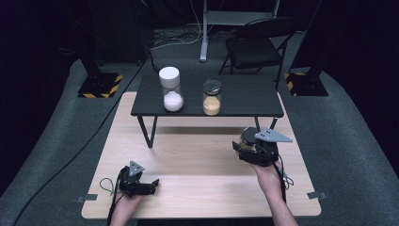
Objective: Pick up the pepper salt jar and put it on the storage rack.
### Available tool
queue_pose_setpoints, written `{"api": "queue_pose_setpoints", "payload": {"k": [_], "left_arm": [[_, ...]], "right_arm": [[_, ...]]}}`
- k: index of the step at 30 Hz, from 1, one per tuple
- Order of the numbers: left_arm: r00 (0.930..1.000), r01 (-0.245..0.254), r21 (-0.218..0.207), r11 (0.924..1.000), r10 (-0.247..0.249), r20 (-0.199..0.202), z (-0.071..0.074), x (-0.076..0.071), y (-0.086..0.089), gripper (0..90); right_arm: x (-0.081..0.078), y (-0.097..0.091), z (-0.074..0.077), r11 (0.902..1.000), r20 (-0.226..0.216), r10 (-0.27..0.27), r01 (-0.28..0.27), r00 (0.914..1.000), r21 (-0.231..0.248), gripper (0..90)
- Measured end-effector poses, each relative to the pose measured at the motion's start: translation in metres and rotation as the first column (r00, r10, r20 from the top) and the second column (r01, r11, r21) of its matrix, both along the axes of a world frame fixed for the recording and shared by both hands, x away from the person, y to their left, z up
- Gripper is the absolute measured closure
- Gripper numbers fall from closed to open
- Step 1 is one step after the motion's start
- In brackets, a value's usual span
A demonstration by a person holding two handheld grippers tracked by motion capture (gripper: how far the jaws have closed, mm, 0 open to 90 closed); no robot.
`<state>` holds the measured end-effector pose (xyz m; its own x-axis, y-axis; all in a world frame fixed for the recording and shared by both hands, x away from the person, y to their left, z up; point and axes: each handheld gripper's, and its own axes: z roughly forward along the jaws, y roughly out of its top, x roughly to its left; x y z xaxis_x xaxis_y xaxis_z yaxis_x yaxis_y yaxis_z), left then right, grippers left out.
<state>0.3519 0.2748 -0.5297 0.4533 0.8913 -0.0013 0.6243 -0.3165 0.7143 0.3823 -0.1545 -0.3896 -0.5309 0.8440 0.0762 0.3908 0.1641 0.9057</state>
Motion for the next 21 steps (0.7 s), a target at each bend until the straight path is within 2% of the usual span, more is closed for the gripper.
{"api": "queue_pose_setpoints", "payload": {"k": [21], "left_arm": [[1.0, 0.0, 0.0, 1.0, 0.0, 0.0, 0.0, 0.0, 0.0, 2.2]], "right_arm": [[0.017, 0.003, 0.044, 0.9999, 0.001, 0.01, -0.01, 0.9999, -0.005, 30.3]]}}
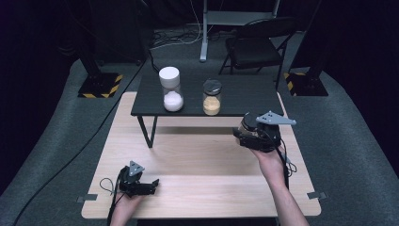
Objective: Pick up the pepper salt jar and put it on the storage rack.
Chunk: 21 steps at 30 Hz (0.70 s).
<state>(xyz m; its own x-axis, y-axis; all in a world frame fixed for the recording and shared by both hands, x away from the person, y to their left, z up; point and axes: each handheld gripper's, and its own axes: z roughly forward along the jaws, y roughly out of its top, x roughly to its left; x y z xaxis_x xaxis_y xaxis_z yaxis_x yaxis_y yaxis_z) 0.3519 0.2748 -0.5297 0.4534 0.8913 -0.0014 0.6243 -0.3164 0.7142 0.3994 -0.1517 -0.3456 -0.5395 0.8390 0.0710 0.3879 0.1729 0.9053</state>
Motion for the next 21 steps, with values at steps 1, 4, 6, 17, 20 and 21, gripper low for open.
{"api": "queue_pose_setpoints", "payload": {"k": [1, 4, 6, 17, 20, 21], "left_arm": [[1.0, 0.0, 0.0, 1.0, 0.0, 0.0, 0.0, 0.0, 0.0, 2.2], [1.0, 0.0, 0.0, 1.0, 0.0, 0.0, 0.0, 0.0, 0.0, 2.2], [1.0, 0.0, 0.0, 1.0, 0.0, 0.0, 0.0, 0.0, 0.0, 2.2], [1.0, 0.0, 0.0, 1.0, 0.0, 0.0, 0.0, 0.0, 0.0, 2.2], [1.0, 0.0, 0.0, 1.0, 0.0, 0.0, 0.0, 0.0, 0.0, 2.2], [1.0, 0.0, 0.0, 1.0, 0.0, 0.0, 0.0, 0.0, 0.0, 2.2]], "right_arm": [[0.001, 0.0, 0.002, 1.0, 0.0, 0.0, 0.0, 1.0, 0.0, 30.3], [0.003, 0.001, 0.007, 1.0, 0.003, 0.002, -0.002, 1.0, 0.001, 30.4], [0.005, 0.002, 0.011, 1.0, 0.004, 0.003, -0.003, 1.0, 0.006, 30.3], [0.016, 0.008, 0.038, 0.9999, 0.024, 0.003, -0.002, 0.9997, -0.013, 30.3], [0.02, 0.011, 0.044, 0.9997, 0.027, 0.003, -0.003, 0.9996, -0.026, 30.3], [0.022, 0.011, 0.045, 0.9996, 0.028, 0.003, -0.002, 0.9996, -0.028, 30.3]]}}
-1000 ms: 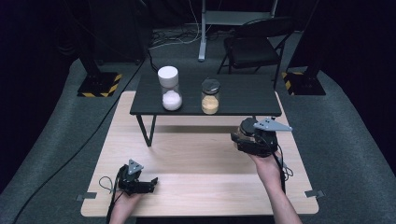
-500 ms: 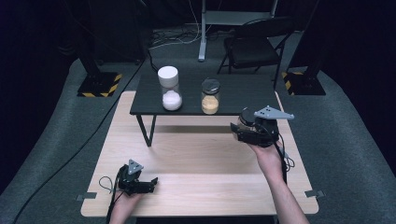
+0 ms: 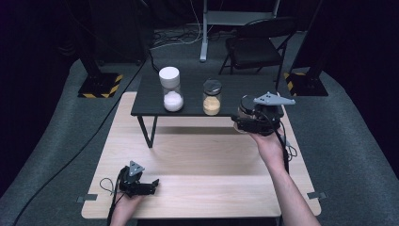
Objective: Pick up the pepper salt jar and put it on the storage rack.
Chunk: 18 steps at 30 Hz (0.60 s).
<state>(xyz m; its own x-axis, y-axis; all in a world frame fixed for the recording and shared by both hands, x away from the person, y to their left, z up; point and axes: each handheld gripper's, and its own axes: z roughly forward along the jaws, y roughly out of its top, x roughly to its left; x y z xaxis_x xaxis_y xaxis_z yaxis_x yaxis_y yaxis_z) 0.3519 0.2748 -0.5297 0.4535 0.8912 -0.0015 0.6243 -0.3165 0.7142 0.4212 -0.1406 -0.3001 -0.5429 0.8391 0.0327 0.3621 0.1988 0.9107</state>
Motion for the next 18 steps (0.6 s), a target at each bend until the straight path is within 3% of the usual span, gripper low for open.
{"api": "queue_pose_setpoints", "payload": {"k": [9, 18], "left_arm": [[1.0, 0.0, 0.0, 1.0, 0.0, 0.0, 0.0, 0.0, 0.0, 2.2], [1.0, 0.003, -0.001, 1.0, -0.003, -0.001, 0.0, 0.0, 0.0, 2.1]], "right_arm": [[0.015, 0.003, 0.012, 0.9999, -0.004, -0.01, 0.01, 0.9999, 0.007, 30.3], [0.039, 0.005, 0.014, 0.9981, -0.016, -0.062, 0.062, 0.998, -0.001, 30.3]]}}
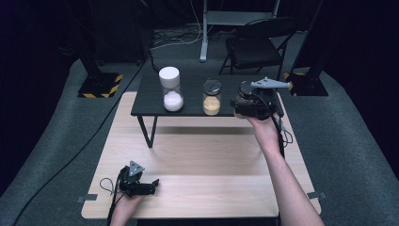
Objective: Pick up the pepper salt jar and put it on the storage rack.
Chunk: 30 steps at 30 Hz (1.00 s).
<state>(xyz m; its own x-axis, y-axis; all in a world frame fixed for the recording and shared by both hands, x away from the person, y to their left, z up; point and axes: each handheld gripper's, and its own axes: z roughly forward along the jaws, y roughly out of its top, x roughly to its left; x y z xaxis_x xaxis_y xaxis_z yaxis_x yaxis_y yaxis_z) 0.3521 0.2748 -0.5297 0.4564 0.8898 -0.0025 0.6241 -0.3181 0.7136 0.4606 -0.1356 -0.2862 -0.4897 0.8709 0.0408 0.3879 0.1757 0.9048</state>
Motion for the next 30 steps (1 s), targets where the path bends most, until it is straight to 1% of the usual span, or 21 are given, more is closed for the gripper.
{"api": "queue_pose_setpoints", "payload": {"k": [3, 9, 13, 19, 30], "left_arm": [[1.0, 0.002, 0.0, 1.0, -0.002, 0.0, 0.0, 0.0, 0.0, 2.1], [1.0, 0.002, 0.0, 1.0, -0.002, 0.0, 0.0, 0.0, 0.0, 2.1], [1.0, 0.002, 0.0, 1.0, -0.002, 0.0, 0.0, 0.0, 0.0, 2.1], [1.0, 0.003, 0.0, 1.0, -0.003, 0.0, 0.0, 0.0, 0.0, 2.1], [1.0, 0.003, 0.0, 1.0, -0.003, 0.0, 0.0, 0.0, 0.0, 2.1]], "right_arm": [[0.009, 0.002, 0.0, 0.9999, -0.002, -0.013, 0.013, 0.9999, -0.011, 30.2], [0.024, 0.004, 0.002, 0.9994, -0.002, -0.034, 0.034, 0.9994, -0.012, 30.2], [0.033, 0.005, -0.001, 0.9989, -0.021, -0.047, 0.047, 0.9987, 0.008, 30.2], [0.039, 0.008, -0.006, 0.9982, -0.028, -0.06, 0.06, 0.9978, -0.008, 30.1], [0.045, 0.007, -0.011, 0.9981, -0.049, -0.061, 0.061, 0.9969, -0.012, 29.9]]}}
